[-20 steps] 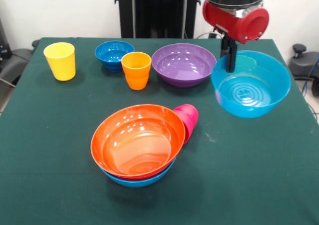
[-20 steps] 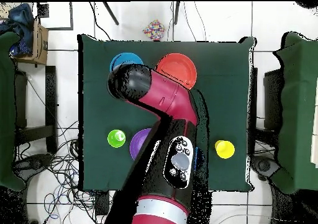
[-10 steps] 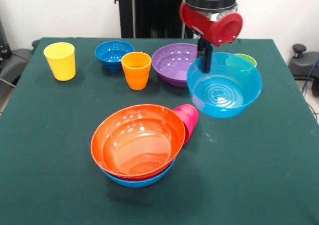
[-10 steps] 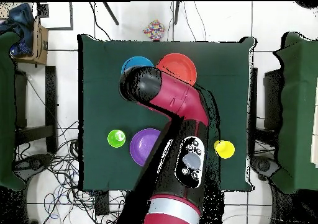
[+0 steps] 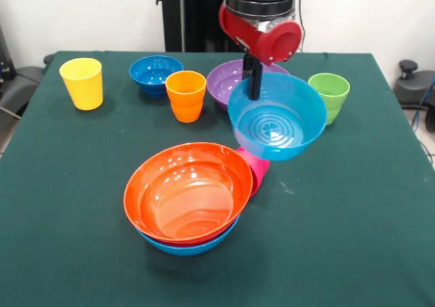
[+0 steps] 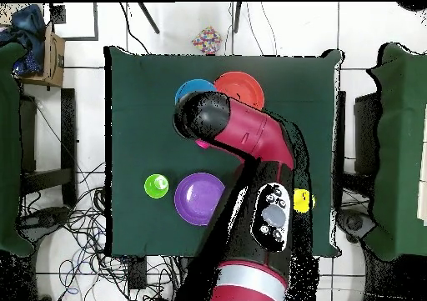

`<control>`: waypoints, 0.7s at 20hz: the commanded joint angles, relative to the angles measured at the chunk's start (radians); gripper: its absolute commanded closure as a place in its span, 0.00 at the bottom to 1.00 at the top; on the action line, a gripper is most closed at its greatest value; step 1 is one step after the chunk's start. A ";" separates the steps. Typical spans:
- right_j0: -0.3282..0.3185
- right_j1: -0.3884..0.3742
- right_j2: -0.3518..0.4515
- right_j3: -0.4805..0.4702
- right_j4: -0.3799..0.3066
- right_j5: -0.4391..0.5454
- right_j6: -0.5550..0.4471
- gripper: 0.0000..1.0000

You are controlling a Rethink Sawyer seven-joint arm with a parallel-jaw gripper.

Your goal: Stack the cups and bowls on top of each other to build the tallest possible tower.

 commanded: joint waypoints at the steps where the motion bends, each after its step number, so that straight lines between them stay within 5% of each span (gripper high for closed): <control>1: -0.043 0.000 0.132 0.058 -0.090 0.006 -0.138 1.00; 14: -0.110 -0.002 0.192 0.057 -0.154 -0.003 -0.157 1.00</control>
